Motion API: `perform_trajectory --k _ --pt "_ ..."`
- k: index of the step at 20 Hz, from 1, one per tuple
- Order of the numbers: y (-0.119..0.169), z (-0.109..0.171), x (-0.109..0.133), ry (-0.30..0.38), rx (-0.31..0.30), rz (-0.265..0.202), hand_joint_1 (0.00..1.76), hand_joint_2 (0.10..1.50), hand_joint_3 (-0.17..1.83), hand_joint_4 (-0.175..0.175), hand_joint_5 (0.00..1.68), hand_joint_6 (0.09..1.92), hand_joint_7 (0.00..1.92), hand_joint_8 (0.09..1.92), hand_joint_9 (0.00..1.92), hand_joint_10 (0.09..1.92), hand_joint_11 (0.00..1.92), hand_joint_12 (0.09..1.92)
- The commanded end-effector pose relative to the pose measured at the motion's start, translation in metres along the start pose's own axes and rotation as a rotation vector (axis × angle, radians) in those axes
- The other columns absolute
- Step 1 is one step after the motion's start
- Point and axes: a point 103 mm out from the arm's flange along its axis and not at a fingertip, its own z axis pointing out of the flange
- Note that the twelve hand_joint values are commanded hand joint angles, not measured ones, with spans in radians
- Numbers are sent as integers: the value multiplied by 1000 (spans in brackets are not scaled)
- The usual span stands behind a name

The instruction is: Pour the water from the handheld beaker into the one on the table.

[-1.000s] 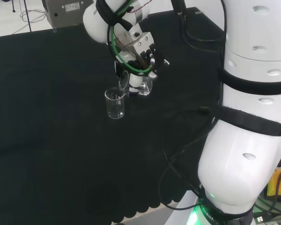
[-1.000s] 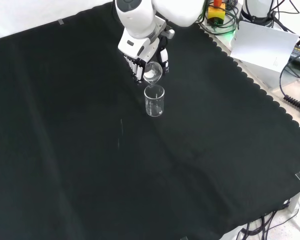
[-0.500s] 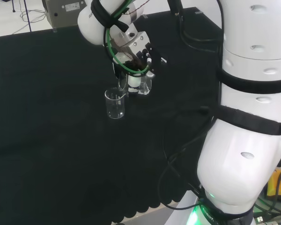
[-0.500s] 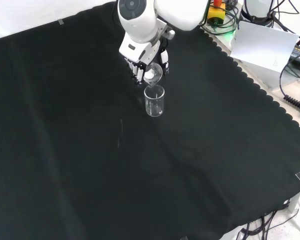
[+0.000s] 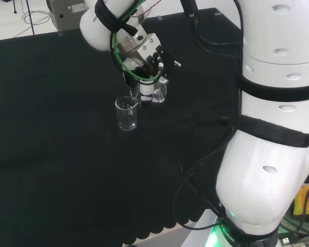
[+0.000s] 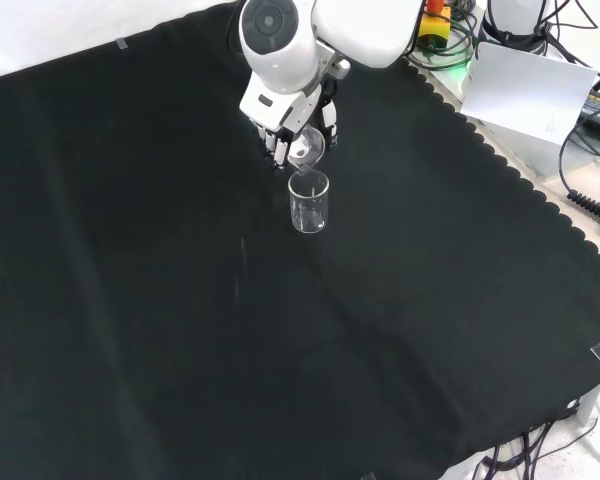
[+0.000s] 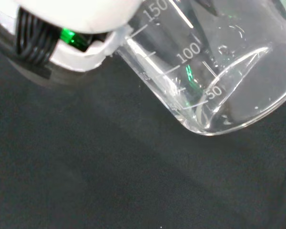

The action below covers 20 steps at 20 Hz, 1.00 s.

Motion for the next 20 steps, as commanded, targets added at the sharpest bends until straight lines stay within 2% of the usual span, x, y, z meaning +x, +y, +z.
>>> perform_trajectory --k 1,20 --pt "-1 -2 1 -28 11 2 1153 660 662 79 1272 679 1746 87 1776 87 1530 573" --pt "3 -18 12 -119 83 15 1152 661 663 79 1269 686 1746 87 1776 87 1528 571"
